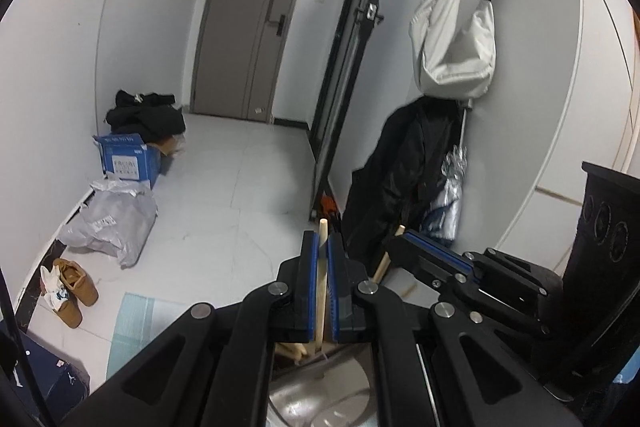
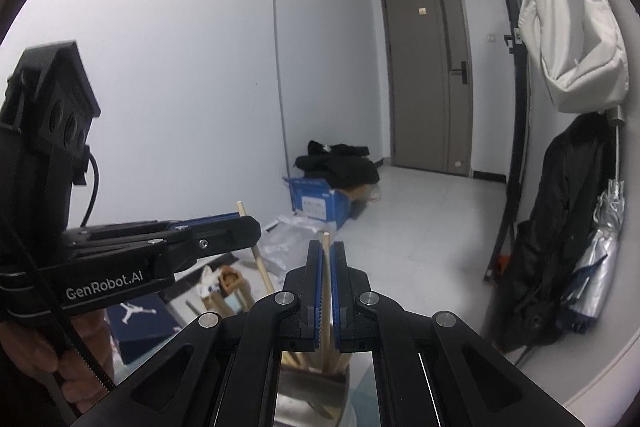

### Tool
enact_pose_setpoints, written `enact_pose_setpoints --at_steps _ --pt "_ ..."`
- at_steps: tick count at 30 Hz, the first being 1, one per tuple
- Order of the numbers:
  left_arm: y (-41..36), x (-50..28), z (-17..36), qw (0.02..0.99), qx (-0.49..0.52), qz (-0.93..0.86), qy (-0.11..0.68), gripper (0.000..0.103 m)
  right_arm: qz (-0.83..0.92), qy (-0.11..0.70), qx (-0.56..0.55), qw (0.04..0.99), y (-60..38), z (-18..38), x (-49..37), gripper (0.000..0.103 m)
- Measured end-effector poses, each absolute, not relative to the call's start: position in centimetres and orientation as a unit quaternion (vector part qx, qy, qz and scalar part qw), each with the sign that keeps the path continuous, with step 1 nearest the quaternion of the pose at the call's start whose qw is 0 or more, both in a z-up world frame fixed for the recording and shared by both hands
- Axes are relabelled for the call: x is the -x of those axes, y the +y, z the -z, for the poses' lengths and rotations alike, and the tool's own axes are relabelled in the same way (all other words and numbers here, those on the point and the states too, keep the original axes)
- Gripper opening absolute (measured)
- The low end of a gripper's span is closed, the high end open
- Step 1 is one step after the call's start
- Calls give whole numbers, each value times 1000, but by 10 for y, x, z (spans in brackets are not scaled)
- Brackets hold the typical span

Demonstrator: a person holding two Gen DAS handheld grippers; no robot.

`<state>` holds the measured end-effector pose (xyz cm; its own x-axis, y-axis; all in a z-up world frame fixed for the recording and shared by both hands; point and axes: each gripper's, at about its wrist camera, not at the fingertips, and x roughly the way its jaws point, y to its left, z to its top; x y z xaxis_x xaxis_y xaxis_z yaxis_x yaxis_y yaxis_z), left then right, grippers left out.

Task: Organize utensils
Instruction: 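Lower both chopsticks into the holder and open both grippers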

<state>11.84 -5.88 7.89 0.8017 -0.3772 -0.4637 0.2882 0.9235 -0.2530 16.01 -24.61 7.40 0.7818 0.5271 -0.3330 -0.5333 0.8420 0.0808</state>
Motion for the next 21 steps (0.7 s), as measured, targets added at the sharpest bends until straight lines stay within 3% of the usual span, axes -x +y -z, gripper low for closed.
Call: enact_pose_setpoints --at_steps 6,17,19,21 --pt "-58 -121 -65 930 92 180 307 2 -284 207 11 936 -244 -56 -161 3" --pt "-49 -104 -76 929 93 162 319 5 -263 244 9 934 -252 -43 -140 6" --pt "-45 -100 -80 929 97 157 319 13 -253 241 2 937 -257 -48 -134 7" --pt "-39 -94 -86 933 103 142 315 35 -245 240 -6 939 -263 -51 -126 9"
